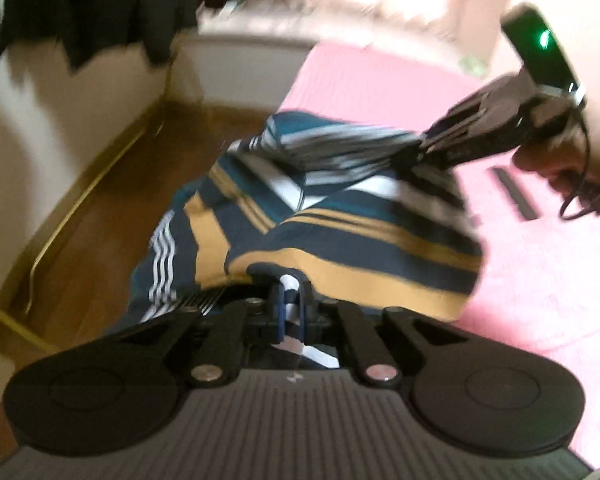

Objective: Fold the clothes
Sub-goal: 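Grasp the striped sweater with both grippers and lift it off the pile, then lift the striped sweater high with both grippers and shake it out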

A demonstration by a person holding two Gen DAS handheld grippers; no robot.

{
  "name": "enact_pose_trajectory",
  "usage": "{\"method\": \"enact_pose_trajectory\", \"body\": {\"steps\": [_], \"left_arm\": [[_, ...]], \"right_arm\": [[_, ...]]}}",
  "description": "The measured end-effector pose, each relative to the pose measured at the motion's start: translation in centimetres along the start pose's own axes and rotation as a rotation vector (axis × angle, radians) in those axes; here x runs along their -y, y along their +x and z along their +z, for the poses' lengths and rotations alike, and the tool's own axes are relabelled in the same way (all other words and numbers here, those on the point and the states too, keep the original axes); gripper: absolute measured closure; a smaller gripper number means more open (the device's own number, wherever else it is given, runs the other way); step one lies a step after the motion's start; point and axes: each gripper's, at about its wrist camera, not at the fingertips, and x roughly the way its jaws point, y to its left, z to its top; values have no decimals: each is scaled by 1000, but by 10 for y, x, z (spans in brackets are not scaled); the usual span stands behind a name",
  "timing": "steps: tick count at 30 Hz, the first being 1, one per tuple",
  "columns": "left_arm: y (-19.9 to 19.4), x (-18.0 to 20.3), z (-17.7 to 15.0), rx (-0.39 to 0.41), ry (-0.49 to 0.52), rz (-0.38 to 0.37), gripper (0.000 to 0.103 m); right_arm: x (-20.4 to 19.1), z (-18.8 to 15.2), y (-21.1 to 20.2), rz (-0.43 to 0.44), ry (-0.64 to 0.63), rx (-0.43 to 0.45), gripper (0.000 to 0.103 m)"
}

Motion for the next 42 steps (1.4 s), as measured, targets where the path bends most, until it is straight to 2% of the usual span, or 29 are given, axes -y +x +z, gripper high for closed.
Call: {"method": "enact_pose_trajectory", "body": {"steps": [4,6,8,12,17,19,21,22,23,25,26,27,28,31,32,34,37,40,42], "left_arm": [[-58,57,0,66,69,-114,100],[-79,93,-6,82,101,-189,100],[-95,137,-13,92,137,-264,100],[-116,250,-32,101,207,-400,100],[-117,430,-83,19,242,-535,100],[-109,499,-108,-54,245,-610,100],[-98,569,-139,-158,297,-679,99],[-91,597,-155,-239,328,-713,98],[-86,616,-167,-301,347,-740,98],[-83,645,-187,-375,373,-785,95],[-81,650,-191,-387,384,-791,87],[-79,648,-192,-390,391,-784,81],[-77,645,-193,-389,396,-769,69],[-57,630,-186,-371,425,-669,58],[-49,626,-181,-355,443,-621,50],[-22,610,-170,-315,483,-514,41],[30,589,-144,-268,555,-392,40],[82,584,-111,-233,592,-340,35],[116,593,-94,-224,616,-333,34]], "right_arm": [[27,-65,-103,-74,124,60,91],[46,-105,-154,-119,192,84,101],[67,-148,-208,-167,251,109,101],[110,-267,-299,-259,350,71,101],[164,-416,-414,-374,475,22,101],[185,-476,-459,-420,525,0,100],[199,-540,-488,-470,599,-98,100],[203,-568,-498,-481,646,-146,100],[204,-593,-507,-508,688,-185,95],[198,-626,-526,-568,764,-210,58],[192,-636,-532,-566,810,-188,11],[185,-645,-539,-565,855,-167,0],[178,-654,-544,-561,899,-146,0],[156,-655,-532,-493,982,-114,0],[151,-650,-522,-464,1034,-82,0],[153,-655,-508,-415,1169,-13,0],[166,-651,-479,-396,1356,88,0],[188,-645,-448,-425,1482,169,0],[202,-645,-413,-464,1538,124,0]]}}
